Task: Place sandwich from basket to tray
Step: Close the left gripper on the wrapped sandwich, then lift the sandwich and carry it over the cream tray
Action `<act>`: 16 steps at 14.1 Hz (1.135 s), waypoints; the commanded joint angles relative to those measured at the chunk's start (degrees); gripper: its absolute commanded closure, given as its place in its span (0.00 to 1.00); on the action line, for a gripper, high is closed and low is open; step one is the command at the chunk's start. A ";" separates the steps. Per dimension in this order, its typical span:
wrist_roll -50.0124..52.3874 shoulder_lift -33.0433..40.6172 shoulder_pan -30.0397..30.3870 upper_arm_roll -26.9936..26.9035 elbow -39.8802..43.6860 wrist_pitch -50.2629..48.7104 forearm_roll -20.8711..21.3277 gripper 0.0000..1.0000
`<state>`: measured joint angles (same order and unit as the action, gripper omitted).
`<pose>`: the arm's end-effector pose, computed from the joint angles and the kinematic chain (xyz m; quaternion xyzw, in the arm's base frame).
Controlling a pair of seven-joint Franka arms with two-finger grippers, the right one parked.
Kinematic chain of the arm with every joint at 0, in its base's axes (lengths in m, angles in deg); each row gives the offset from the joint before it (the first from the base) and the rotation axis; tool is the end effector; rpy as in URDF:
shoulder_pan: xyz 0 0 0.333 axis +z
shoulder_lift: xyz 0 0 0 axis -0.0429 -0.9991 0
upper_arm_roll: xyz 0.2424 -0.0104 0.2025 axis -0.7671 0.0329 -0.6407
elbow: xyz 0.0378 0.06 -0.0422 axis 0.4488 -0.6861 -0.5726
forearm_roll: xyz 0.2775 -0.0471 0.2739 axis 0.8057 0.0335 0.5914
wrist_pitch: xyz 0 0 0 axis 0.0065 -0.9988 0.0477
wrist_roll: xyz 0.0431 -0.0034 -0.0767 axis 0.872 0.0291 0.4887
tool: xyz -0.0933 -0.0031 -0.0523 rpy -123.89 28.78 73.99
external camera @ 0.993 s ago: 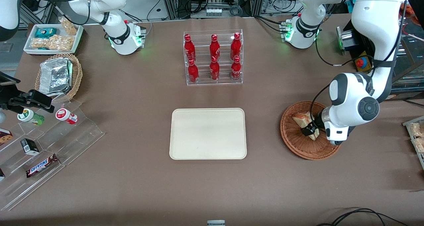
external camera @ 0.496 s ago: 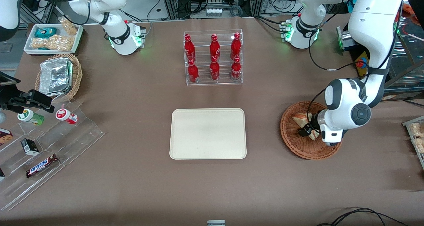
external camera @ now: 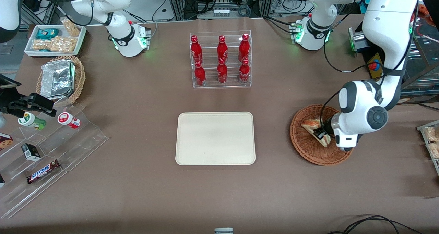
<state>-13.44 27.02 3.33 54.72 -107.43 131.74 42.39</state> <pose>0.5901 -0.0604 0.2533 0.9180 0.3794 -0.1140 0.0159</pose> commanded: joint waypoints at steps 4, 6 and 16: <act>0.20 9.78 -3.66 0.89 1.91 -7.92 3.16 0.89; -0.06 8.73 -9.71 0.98 5.42 -10.46 3.34 0.89; 9.59 -20.34 -33.72 2.04 38.27 -10.38 5.36 0.75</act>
<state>-7.84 15.48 -26.36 57.30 -80.24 122.64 46.29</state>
